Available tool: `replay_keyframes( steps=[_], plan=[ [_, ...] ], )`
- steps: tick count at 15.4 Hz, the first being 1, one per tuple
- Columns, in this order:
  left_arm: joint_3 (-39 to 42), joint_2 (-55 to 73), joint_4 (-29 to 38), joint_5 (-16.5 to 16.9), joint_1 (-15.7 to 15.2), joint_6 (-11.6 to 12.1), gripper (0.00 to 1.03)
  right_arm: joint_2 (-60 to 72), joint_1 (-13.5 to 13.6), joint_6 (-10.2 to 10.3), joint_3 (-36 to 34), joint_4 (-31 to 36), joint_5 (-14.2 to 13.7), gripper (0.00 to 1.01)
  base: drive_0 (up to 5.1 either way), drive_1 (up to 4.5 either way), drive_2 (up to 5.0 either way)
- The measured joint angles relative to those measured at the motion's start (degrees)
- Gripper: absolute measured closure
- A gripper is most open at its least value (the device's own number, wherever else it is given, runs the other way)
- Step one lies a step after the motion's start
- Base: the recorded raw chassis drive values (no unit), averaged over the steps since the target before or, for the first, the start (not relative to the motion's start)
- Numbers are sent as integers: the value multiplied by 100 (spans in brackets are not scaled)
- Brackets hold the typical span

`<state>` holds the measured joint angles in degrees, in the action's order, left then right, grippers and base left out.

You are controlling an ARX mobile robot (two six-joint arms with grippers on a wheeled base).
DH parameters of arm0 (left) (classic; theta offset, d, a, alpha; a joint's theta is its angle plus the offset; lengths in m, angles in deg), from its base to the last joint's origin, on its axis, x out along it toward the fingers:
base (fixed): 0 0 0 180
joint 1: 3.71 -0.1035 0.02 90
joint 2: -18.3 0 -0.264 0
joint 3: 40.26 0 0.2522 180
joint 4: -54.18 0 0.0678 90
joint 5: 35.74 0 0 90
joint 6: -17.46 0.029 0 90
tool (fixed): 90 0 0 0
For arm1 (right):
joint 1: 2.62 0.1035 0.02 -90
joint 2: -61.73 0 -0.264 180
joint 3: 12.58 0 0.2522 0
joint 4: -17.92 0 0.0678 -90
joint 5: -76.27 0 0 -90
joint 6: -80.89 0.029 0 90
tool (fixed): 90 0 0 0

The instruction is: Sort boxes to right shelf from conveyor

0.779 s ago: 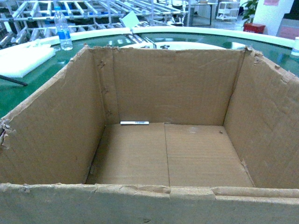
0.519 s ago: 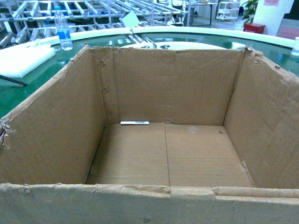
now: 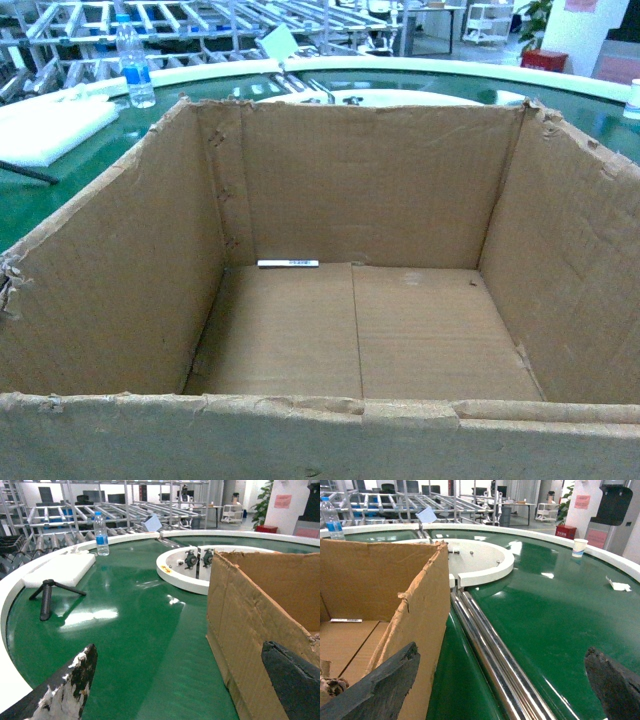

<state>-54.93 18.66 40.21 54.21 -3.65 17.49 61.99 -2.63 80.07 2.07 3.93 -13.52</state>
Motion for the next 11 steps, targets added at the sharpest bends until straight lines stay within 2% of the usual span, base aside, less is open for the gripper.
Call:
replay_keyframes(
  steps=[11],
  plan=[
    [0,0,0,0,0,0,5,0,0,0,0,0,0,3,0,0,0]
  ],
)
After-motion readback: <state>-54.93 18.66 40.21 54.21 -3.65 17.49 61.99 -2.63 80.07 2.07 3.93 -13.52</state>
